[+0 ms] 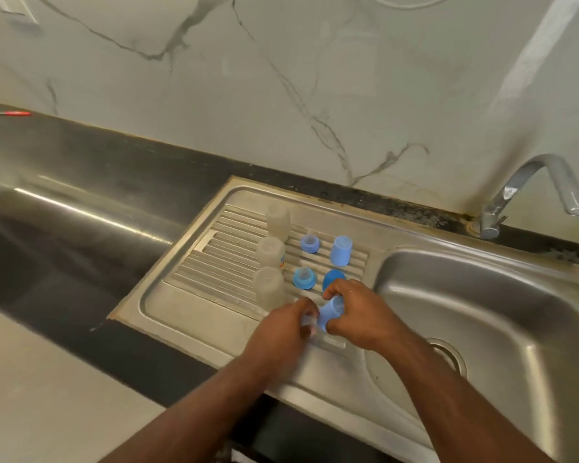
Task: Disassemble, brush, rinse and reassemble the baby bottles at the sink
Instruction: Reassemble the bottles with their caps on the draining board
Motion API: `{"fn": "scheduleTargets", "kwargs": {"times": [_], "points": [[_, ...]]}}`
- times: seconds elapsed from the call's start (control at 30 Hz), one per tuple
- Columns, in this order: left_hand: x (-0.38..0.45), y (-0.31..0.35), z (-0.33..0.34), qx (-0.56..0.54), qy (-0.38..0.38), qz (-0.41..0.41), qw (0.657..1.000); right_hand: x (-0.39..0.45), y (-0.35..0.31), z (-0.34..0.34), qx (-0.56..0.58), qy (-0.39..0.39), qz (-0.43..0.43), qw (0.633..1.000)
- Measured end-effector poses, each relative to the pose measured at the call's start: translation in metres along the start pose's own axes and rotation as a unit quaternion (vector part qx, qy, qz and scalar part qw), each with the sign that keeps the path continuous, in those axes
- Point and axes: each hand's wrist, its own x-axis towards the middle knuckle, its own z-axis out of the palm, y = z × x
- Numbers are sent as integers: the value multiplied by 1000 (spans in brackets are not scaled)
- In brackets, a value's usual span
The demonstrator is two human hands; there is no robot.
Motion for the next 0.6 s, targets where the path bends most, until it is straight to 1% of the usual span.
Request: {"fn": "scheduleTargets", "kwargs": {"times": [0.07, 0.13, 0.2, 0.23, 0.3, 0.33, 0.37, 0.43, 0.47, 0.5, 0.53, 0.6], "points": [[-2, -5, -6, 21, -29, 38, 999, 7, -3, 8, -24, 0, 20, 1000], [-6, -9, -17, 44, -54, 102, 992, 12, -7, 14, -43, 7, 50, 998], [-14, -13, -33, 69, -45, 176, 981, 17, -14, 22, -59, 9, 69, 996], [-16, -13, -46, 100, -7, 214, 972, 20, -18, 25, -68, 6, 73, 995], [-2, -23, -73, 168, 118, 275, 939, 22, -27, 27, -61, -6, 84, 995], [7, -32, -83, 182, 157, 268, 933, 22, -30, 25, -64, -2, 86, 994], [15, -40, -96, 197, 161, 247, 935, 19, -37, 24, -77, 23, 88, 993], [27, -49, -109, 221, 74, 188, 954, 9, -47, 21, -108, 94, 102, 984], [30, -51, -111, 213, 16, 169, 962, 1, -57, 25, -124, 111, 106, 980], [31, -52, -111, 200, -26, 157, 967, -5, -67, 32, -155, 104, 111, 976], [31, -52, -112, 188, -42, 166, 967, -10, -78, 44, -183, 84, 109, 973], [28, -50, -118, 161, -42, 185, 968, -11, -85, 76, -251, 40, 97, 962]]}}
